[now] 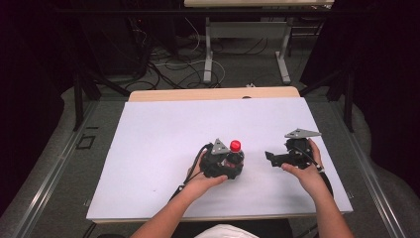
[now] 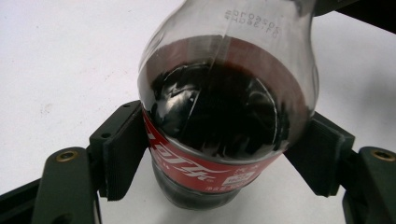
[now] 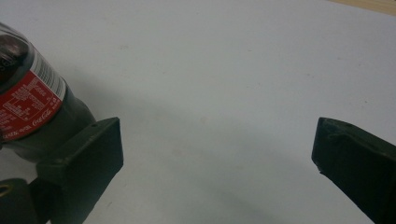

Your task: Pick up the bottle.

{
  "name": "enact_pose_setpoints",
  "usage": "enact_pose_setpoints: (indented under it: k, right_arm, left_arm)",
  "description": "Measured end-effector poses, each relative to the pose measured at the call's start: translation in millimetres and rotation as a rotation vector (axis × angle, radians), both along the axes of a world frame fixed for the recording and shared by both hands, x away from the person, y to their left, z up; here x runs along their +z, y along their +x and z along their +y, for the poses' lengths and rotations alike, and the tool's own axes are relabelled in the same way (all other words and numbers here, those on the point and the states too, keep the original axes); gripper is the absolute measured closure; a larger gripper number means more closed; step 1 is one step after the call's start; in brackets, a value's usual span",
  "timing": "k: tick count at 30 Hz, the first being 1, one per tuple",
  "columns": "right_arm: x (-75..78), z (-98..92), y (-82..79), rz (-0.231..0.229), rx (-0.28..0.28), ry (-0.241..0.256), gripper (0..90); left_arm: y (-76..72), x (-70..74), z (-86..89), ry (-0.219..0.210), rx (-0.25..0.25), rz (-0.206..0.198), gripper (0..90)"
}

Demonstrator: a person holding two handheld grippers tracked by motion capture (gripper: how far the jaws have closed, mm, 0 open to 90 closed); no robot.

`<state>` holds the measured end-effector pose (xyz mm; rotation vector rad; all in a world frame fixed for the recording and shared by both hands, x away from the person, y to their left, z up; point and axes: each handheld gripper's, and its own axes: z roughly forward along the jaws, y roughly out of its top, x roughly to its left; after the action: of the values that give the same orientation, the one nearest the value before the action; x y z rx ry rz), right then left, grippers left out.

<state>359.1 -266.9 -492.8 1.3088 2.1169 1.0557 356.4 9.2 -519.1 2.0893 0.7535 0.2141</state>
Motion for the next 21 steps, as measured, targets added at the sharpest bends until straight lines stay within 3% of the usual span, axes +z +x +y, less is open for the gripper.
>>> enact_pose_setpoints:
  k: [7,9,10,21]
  right_arm:
    - [-0.8,0.0,0.3,-0.001,0.004,-0.009,1.7]
    - [-1.0,0.4,0.4,0.002,0.003,-0.009,1.7]
    - [-1.3,0.7,0.5,0.002,0.004,-0.010,1.7]
    - [-1.9,1.3,0.5,0.005,0.006,-0.005,1.7]
  left_arm:
    - [-0.1,0.7,-0.5,0.012,0.002,-0.003,27.6]
    - [-2.2,2.3,-0.7,0.038,-0.001,-0.056,28.3]
    - [-3.1,2.7,-1.1,0.038,0.002,-0.062,29.2]
    - [-4.5,3.9,-1.0,0.056,-0.015,-0.072,29.6]
